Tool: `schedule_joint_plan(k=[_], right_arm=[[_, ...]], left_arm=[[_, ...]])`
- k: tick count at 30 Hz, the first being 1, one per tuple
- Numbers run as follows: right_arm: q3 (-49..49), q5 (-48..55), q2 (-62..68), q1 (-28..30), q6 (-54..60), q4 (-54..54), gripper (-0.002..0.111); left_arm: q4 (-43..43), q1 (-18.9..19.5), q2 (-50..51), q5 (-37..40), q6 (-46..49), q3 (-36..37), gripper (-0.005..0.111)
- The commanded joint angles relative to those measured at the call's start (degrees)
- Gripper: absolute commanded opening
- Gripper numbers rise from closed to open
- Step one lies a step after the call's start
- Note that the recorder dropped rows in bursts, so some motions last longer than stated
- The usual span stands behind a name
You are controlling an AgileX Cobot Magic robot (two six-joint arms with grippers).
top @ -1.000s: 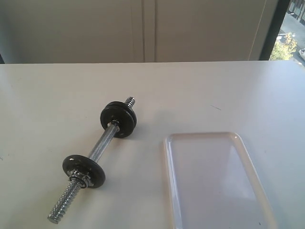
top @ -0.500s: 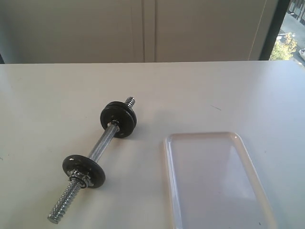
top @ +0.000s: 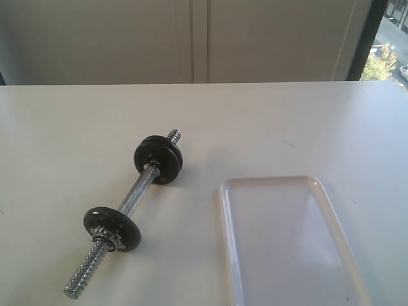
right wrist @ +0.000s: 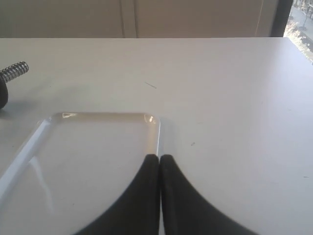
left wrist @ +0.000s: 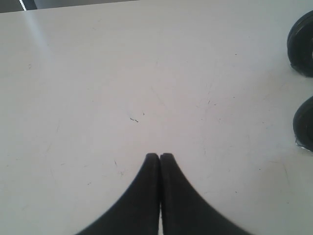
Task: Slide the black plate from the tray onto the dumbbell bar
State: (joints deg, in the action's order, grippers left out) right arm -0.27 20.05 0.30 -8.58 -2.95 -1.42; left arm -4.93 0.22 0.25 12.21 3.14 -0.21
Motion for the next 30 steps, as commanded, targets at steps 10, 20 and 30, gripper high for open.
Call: schedule_joint_plan(k=[10,20,30], right_arm=[[0.27,-0.83,-0.30,5.27,0.06,-0.31,0.000],[0.27,-0.83,-0.30,5.67,0.06,-0.31,0.000],[0.27,-0.83,-0.30,5.67,0.33,-0.31,0.000]], left_arm=[[-0.51,0.28,-0.25,-0.19,-0.54,0.21,0.000],[-0.51,0.28,-0.25,-0.19,-0.54,0.21,0.000],[-0.51,0.28,-0.25,-0.19,-0.33,0.21,0.000]])
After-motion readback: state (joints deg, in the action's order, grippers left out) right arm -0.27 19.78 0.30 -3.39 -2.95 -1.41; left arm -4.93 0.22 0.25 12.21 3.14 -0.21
